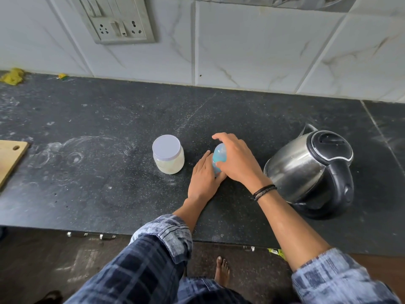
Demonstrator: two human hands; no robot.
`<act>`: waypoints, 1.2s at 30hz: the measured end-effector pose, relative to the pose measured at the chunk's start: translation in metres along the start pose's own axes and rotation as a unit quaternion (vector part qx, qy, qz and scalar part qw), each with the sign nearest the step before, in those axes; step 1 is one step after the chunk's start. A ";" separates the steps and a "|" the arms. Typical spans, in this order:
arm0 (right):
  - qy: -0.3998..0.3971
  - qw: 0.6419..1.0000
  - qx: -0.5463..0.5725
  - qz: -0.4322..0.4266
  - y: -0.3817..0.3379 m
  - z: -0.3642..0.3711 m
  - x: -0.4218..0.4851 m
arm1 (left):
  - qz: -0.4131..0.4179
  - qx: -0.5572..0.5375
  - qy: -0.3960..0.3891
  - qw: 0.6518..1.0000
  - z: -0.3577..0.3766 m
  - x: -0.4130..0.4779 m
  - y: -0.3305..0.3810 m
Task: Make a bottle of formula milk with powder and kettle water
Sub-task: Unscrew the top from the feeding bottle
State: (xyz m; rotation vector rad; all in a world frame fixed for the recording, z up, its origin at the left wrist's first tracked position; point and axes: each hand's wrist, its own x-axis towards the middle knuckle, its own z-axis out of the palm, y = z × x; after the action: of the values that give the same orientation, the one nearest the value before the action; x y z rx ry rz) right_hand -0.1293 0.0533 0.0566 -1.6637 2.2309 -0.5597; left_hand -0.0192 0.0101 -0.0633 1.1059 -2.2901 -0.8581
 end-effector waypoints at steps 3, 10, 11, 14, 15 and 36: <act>0.019 1.000 -0.005 0.005 -0.001 0.001 -0.001 | -0.004 0.000 -0.001 1.000 0.000 0.000 0.000; 0.026 0.999 0.019 0.006 -0.001 0.002 -0.001 | -0.006 0.000 -0.006 1.000 0.000 0.000 -0.001; 0.031 0.999 0.015 0.010 -0.002 0.002 -0.001 | -0.009 0.002 -0.008 1.000 0.000 0.000 -0.001; 0.034 0.999 -0.010 0.018 -0.001 0.004 -0.001 | -0.011 0.007 -0.012 1.000 0.000 0.000 -0.001; 0.030 0.999 -0.005 0.016 0.000 0.003 -0.001 | -0.011 0.005 -0.010 1.000 0.000 0.000 0.000; 0.032 0.999 0.040 0.007 0.003 -0.007 0.000 | -0.009 0.006 0.001 1.000 -0.001 0.001 0.002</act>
State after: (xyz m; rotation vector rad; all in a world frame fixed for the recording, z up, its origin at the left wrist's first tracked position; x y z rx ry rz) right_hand -0.1348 0.0553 0.0611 -1.6127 2.2321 -0.6987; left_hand -0.0196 0.0100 -0.0609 1.1345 -2.2901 -0.8521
